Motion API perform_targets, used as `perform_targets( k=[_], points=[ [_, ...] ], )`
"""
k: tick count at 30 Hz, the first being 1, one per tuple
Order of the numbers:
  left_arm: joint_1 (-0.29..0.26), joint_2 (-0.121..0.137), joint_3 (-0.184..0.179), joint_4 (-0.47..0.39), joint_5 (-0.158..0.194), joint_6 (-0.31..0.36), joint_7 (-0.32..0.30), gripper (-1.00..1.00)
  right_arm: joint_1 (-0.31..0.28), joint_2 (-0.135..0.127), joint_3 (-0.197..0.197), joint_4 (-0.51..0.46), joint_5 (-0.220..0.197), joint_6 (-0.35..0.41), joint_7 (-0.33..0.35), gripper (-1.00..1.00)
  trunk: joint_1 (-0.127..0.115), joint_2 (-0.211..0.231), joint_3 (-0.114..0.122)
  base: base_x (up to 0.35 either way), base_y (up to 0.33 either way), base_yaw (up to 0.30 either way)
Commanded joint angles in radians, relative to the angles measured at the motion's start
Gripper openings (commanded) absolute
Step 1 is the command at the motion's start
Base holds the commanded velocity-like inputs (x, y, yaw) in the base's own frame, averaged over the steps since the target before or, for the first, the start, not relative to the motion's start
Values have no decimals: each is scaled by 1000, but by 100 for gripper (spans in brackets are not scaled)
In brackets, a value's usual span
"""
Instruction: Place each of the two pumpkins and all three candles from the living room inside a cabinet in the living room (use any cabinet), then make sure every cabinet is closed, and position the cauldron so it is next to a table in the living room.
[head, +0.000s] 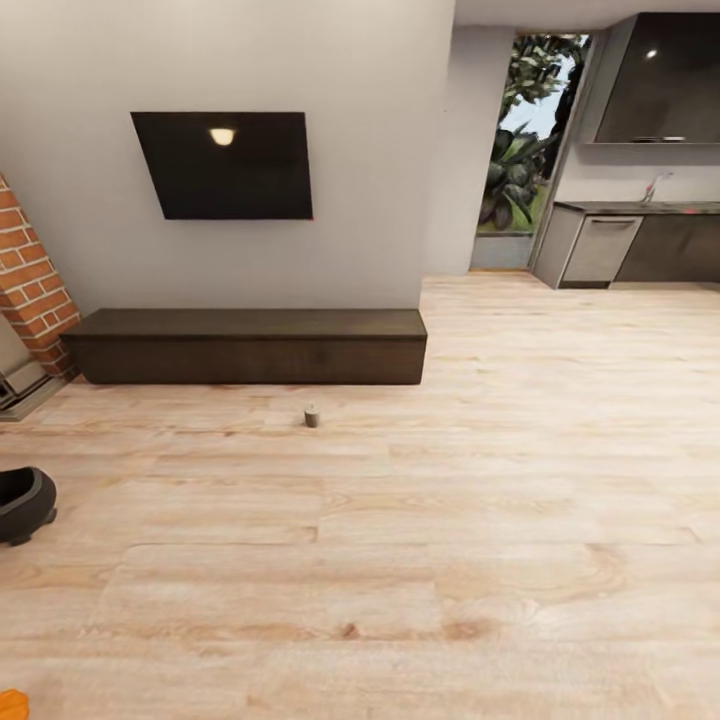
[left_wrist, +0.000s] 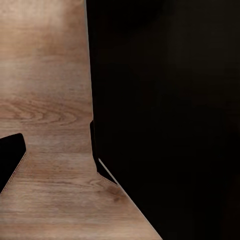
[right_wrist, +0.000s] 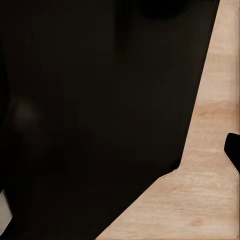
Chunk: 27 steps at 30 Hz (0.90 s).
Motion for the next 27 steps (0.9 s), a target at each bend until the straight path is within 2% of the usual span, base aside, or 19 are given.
perform_targets(
  k=[1, 10, 27],
  points=[
    [0, 0, 0, -1, 0, -1, -1, 100, -1, 0, 6, 1, 2, -3, -1, 100, 1, 0, -1, 338, -26, 0],
    [0, 0, 0, -1, 0, -2, -1, 100, -1, 0, 6, 1, 2, -3, -2, 100, 1, 0, -1, 333, -97, 36],
    [0, 0, 0, 3, 0, -1, -1, 100, 0, 0, 6, 3, 2, -3, -2, 100, 1, 0, -1, 285, -186, 236]
  ],
)
